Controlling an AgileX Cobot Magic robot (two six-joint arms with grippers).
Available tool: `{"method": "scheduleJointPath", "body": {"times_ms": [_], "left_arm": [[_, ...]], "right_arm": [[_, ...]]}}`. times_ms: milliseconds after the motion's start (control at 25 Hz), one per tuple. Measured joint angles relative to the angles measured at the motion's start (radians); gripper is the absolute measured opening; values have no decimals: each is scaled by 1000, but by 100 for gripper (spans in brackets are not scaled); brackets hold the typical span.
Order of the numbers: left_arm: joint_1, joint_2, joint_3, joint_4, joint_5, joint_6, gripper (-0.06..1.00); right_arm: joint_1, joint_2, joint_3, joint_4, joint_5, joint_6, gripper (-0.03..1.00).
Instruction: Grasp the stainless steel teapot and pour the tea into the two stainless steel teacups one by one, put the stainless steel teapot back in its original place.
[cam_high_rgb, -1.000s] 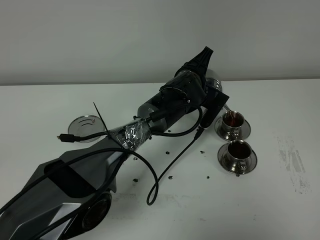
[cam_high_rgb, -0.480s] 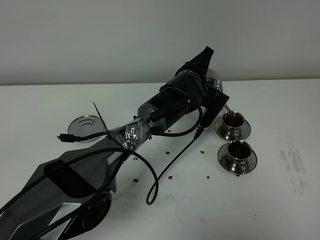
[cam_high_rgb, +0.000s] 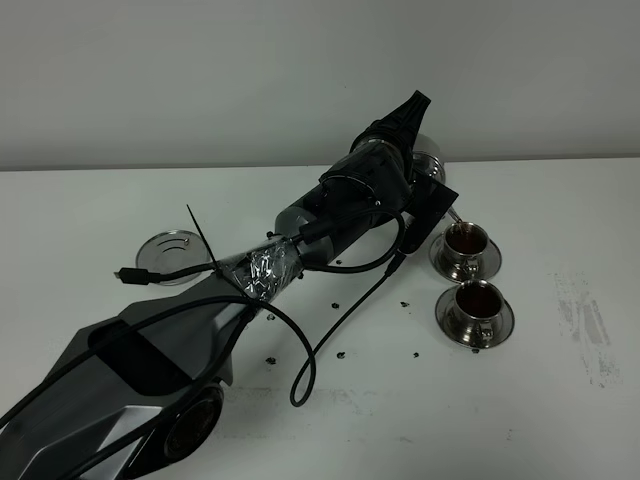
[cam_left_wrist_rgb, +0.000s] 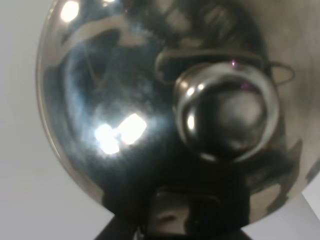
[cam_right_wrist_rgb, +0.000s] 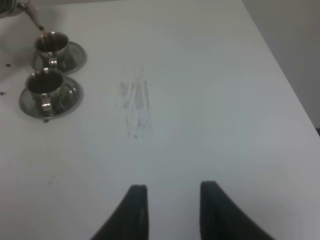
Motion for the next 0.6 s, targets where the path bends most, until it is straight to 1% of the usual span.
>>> {"method": "scheduleJointPath", "body": {"times_ms": [600], "left_arm": [[0, 0, 0, 1, -7, 0, 20]], "right_arm": [[0, 0, 0, 0, 0, 0, 24]]}}
